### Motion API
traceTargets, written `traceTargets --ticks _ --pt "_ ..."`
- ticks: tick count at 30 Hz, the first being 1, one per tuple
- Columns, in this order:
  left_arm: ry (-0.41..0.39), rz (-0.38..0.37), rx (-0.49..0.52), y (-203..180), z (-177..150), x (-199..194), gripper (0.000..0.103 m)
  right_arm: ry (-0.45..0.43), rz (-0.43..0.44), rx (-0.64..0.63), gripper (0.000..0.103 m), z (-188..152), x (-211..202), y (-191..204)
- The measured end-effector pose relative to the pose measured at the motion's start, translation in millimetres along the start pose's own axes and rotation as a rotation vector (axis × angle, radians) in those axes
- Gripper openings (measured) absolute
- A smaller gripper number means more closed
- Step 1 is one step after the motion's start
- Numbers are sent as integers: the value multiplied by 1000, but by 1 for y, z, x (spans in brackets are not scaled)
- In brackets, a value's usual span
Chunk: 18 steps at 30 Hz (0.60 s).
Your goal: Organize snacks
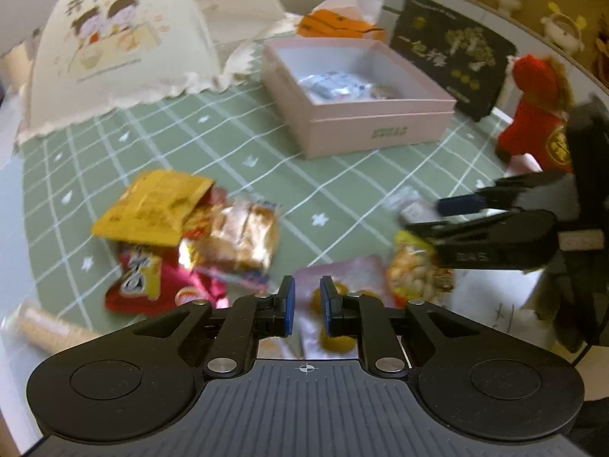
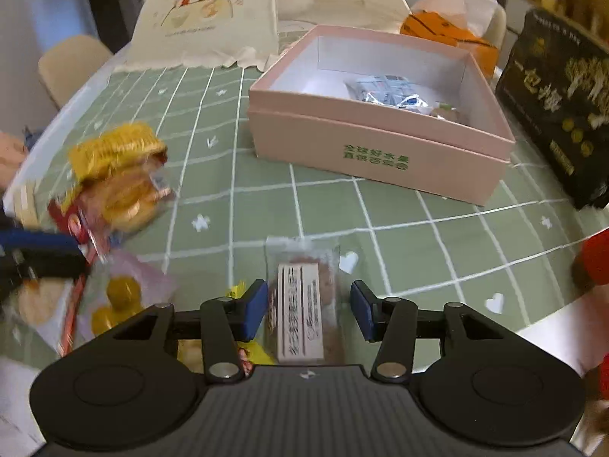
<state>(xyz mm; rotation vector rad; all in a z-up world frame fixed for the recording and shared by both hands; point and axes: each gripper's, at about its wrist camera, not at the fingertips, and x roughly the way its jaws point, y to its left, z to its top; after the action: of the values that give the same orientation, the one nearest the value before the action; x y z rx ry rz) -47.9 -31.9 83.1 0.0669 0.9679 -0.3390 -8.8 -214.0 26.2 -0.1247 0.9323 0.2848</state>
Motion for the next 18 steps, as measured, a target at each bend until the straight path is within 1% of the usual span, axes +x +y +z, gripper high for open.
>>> traceTargets --ticks 2,5,7,9,11,12,13,15,16,18 --pt "8 -14 -15 3 -3 -1 17 -10 -27 15 52 -7 -5 -10" --pt "37 -43 33 -7 -6 2 17 -10 -72 85 55 -14 -11 -32" --pt "59 -58 92 -21 -9 6 18 -6 -94 121 58 -18 -15 -44" --pt "92 -53 173 -36 -14 14 21 -8 -103 134 60 -23 -17 -50" --pt "67 -24 250 -48 -21 16 23 -14 -109 140 63 -28 -20 -53" --pt "66 -14 277 -52 -22 17 24 -20 -112 142 64 -30 -21 -53" --pt "71 -21 277 -54 -21 17 29 -28 -115 144 65 -33 -22 -53" --pt "80 -54 252 -52 -20 18 36 -44 -123 149 66 -37 -23 -51" --pt "79 -60 244 -50 -20 18 36 -47 -125 155 66 -37 -22 -50" --pt "76 -35 233 -47 -19 18 36 -58 -130 159 68 -38 -21 -49"
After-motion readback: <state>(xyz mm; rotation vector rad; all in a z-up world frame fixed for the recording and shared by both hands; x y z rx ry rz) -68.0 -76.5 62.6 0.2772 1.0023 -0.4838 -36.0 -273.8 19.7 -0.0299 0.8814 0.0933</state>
